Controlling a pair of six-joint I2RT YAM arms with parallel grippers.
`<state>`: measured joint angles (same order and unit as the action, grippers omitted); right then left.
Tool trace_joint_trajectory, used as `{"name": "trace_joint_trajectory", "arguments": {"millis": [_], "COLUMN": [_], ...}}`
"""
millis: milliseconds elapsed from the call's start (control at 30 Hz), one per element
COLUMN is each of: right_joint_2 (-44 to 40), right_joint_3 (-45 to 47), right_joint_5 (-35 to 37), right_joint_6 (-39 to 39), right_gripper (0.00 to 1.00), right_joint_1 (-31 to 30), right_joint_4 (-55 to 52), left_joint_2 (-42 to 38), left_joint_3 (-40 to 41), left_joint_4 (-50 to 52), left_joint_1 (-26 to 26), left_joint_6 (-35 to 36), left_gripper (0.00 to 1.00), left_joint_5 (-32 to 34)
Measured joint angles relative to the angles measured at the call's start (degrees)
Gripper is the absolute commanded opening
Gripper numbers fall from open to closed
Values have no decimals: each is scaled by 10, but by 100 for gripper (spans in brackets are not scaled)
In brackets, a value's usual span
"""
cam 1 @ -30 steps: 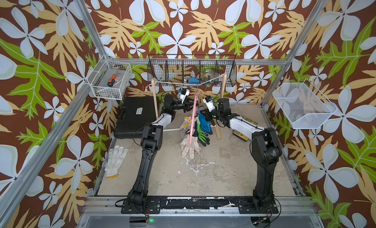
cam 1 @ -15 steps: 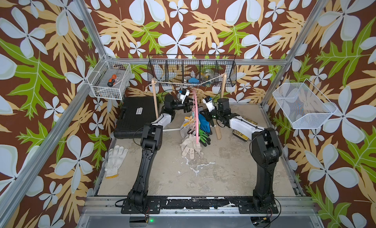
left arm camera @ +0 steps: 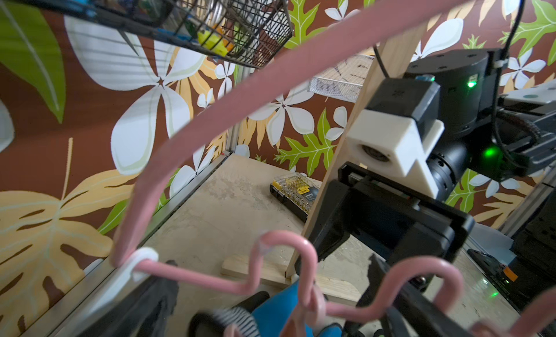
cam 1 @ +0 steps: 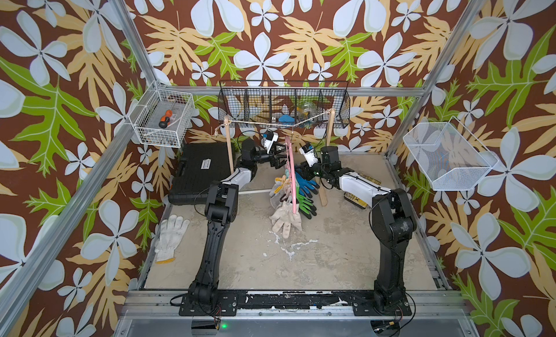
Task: Clip the gloves onto a hanger to dry
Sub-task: Clamp the glove onto the hanger.
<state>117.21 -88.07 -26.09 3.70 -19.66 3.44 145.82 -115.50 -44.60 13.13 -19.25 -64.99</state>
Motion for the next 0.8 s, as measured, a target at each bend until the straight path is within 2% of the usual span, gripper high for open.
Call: {"name": "trace_joint_trajectory", "arguments": {"millis": [233, 500, 800], "right_joint_2": [-19, -33, -41], "right_joint_3": [20, 38, 47], "right_joint_5": [6, 2, -3], "right_joint_6": [2, 1, -5], "right_gripper": [55, 56, 56], "right_joint_1": [1, -1, -5], "right_joint_4": [-6, -9, -9], "left_joint_2": [-43, -93, -146], "left_joint_3": [73, 159, 276], "left_joint_4": [20, 67, 21], "left_joint_1": [0, 2, 7], "left_joint_6": [33, 92, 89], "left_gripper": [100, 100, 100], "left_joint_5": [37, 110, 163]}}
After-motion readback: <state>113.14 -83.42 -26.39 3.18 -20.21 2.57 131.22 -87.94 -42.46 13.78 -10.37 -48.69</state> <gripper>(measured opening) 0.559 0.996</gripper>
